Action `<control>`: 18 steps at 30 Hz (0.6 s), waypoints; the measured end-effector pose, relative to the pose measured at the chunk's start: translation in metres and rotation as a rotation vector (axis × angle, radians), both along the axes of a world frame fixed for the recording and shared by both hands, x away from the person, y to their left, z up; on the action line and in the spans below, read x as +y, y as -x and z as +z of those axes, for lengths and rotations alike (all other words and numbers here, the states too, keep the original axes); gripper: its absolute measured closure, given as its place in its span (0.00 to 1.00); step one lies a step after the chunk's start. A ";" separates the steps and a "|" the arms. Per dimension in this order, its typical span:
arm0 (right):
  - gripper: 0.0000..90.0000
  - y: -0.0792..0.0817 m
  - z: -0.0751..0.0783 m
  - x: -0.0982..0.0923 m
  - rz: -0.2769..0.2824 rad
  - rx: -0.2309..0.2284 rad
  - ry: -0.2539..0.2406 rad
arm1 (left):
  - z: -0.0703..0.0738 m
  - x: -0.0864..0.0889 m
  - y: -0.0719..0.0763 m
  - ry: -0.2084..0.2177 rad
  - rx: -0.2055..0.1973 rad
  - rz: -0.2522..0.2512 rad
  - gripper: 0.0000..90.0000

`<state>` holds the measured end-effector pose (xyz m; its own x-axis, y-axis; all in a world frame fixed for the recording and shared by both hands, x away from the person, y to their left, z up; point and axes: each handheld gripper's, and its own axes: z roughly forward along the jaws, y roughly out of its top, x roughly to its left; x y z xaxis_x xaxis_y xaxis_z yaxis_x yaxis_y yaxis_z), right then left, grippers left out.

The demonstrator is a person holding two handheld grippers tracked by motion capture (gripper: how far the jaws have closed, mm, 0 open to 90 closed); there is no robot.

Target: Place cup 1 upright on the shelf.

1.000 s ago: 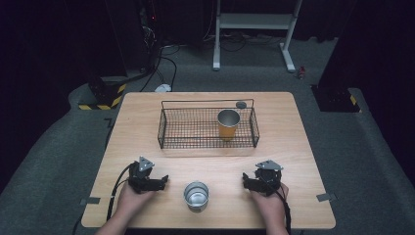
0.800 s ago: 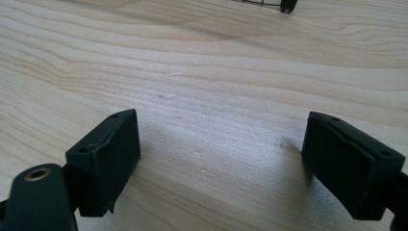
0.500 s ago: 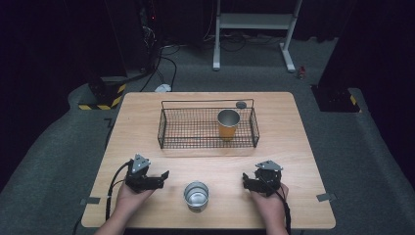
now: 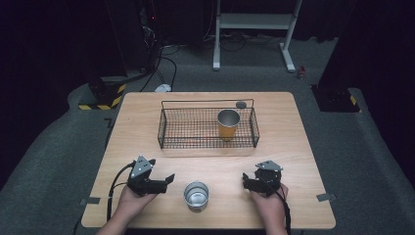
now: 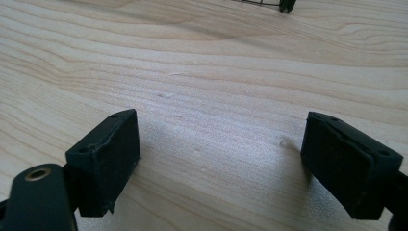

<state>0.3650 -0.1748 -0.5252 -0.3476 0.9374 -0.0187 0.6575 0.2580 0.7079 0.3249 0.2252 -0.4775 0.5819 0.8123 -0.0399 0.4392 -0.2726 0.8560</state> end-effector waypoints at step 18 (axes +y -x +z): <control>0.15 0.000 0.000 0.000 -0.002 0.001 0.000 | 0.015 -0.033 0.017 0.092 0.002 -0.144 0.06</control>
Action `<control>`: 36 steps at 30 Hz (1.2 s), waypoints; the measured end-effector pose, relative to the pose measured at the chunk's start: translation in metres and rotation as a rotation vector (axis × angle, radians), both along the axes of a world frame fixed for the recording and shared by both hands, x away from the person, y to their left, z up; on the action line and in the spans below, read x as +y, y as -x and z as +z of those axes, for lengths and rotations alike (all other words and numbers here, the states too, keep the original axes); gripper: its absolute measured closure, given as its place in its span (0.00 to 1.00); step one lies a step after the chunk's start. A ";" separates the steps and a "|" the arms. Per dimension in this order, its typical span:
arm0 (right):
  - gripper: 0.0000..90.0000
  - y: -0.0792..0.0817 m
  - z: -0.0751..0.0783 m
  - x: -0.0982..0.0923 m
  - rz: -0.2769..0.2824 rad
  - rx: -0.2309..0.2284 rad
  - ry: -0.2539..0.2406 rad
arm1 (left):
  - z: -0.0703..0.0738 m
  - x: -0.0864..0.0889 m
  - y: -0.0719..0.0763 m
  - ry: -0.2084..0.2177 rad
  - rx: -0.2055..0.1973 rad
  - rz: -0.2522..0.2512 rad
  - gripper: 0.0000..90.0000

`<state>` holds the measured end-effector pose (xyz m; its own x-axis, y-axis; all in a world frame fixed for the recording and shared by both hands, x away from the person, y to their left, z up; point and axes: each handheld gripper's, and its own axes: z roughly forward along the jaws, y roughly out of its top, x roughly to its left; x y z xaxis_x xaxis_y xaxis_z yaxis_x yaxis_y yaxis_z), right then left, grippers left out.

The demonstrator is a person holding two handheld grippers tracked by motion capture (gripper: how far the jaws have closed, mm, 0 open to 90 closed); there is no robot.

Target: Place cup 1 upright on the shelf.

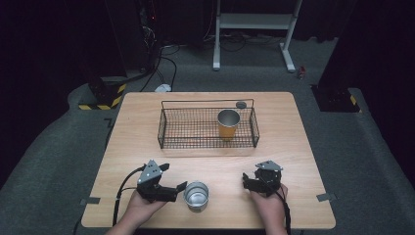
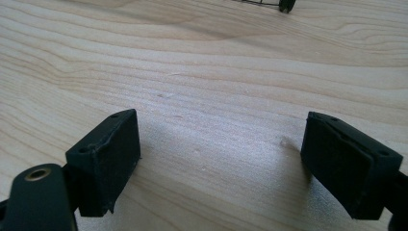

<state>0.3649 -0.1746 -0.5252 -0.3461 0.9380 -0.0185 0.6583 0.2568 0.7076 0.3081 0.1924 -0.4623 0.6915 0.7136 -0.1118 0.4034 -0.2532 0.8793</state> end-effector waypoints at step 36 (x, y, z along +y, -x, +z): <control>0.15 0.000 0.000 0.000 -0.005 -0.002 0.002 | -0.018 -0.055 0.023 -0.037 0.006 -0.217 0.00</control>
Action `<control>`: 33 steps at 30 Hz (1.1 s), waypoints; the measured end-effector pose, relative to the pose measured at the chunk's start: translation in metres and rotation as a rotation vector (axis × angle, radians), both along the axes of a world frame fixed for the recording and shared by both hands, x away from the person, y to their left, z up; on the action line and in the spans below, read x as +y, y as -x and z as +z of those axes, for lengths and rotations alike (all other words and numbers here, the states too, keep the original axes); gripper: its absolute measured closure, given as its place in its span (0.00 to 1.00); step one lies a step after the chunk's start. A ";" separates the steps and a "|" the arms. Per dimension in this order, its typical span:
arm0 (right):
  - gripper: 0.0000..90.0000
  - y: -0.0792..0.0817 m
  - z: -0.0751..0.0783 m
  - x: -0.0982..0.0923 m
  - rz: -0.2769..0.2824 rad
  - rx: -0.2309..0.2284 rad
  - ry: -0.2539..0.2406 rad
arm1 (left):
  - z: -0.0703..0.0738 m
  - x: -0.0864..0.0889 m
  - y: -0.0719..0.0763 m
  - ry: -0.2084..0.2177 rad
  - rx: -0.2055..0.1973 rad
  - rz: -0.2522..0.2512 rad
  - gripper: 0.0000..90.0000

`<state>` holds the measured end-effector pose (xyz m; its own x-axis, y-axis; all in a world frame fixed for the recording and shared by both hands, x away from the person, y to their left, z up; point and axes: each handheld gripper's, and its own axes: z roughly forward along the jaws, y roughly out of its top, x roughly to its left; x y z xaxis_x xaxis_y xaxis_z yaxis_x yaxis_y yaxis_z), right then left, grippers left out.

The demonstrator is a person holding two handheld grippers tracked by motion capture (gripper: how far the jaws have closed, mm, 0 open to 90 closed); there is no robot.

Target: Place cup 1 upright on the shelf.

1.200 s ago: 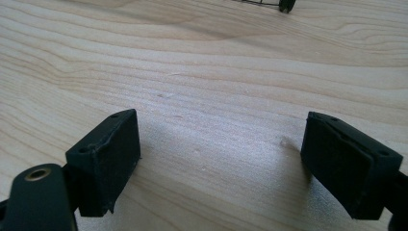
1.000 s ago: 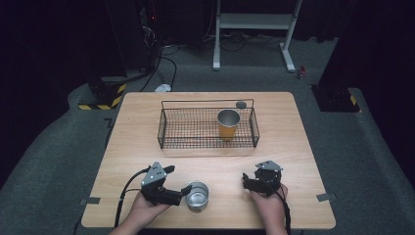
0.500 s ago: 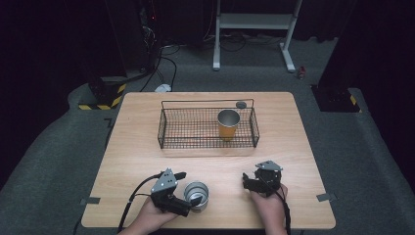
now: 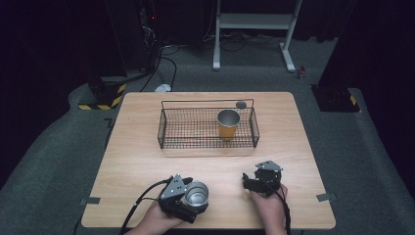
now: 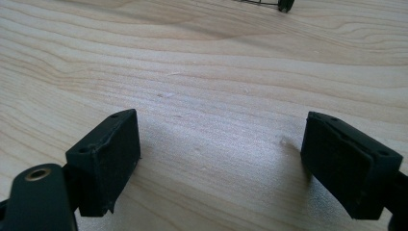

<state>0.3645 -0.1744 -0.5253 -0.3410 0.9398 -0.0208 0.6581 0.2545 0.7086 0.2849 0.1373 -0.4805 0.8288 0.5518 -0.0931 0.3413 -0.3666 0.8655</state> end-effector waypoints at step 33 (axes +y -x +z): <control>0.16 0.001 0.000 -0.001 -0.002 0.000 0.000 | -0.014 0.007 -0.002 -0.005 -0.013 -0.003 0.16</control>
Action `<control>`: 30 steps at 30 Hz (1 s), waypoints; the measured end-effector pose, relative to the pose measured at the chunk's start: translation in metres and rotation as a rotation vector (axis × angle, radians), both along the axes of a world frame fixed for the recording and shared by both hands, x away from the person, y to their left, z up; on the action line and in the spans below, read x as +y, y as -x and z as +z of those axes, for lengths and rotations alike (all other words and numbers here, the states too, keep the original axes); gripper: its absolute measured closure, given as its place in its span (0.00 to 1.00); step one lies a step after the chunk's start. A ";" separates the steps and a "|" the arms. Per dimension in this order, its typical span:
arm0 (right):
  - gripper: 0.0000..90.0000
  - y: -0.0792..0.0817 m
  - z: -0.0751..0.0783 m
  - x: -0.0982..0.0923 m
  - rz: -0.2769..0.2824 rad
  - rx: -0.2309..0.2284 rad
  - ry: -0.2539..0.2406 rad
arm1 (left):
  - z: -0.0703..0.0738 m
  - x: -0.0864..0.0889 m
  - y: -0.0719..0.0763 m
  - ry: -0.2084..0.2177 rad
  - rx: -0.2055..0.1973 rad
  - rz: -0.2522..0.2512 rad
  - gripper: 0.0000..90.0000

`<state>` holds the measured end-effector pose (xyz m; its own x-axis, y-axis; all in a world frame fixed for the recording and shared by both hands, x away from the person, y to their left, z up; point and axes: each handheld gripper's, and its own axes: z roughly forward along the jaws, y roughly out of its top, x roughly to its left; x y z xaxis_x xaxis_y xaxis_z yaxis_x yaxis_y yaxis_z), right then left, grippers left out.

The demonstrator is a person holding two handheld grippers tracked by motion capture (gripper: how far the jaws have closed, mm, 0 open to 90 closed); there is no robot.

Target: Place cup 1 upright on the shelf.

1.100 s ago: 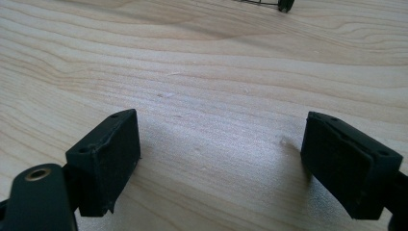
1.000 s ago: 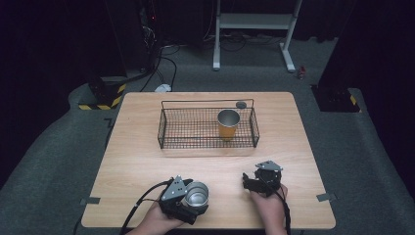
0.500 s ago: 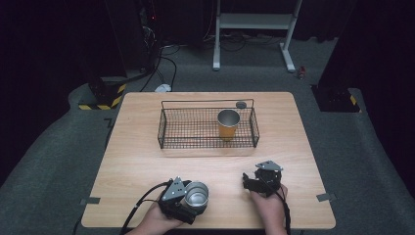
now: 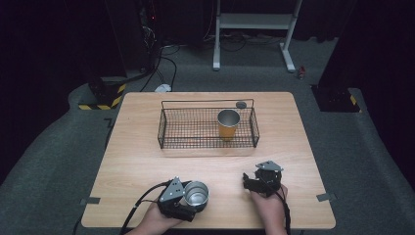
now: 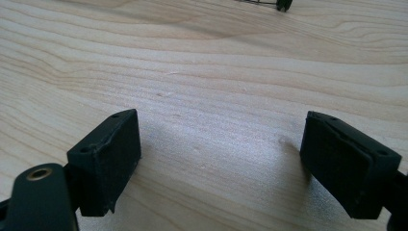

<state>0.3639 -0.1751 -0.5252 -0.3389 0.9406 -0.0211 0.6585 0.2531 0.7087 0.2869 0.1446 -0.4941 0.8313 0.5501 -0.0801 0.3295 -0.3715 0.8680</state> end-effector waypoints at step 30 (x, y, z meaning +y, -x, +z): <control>0.18 0.000 0.000 0.001 -0.038 0.002 -0.012 | 0.015 0.027 -0.038 0.020 -0.038 0.122 0.16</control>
<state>0.3639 -0.1745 -0.5253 -0.3030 0.9530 -0.0095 0.6688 0.2197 0.7102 0.3247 0.1716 -0.4788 0.7609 0.6459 -0.0618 0.3377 -0.3130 0.8877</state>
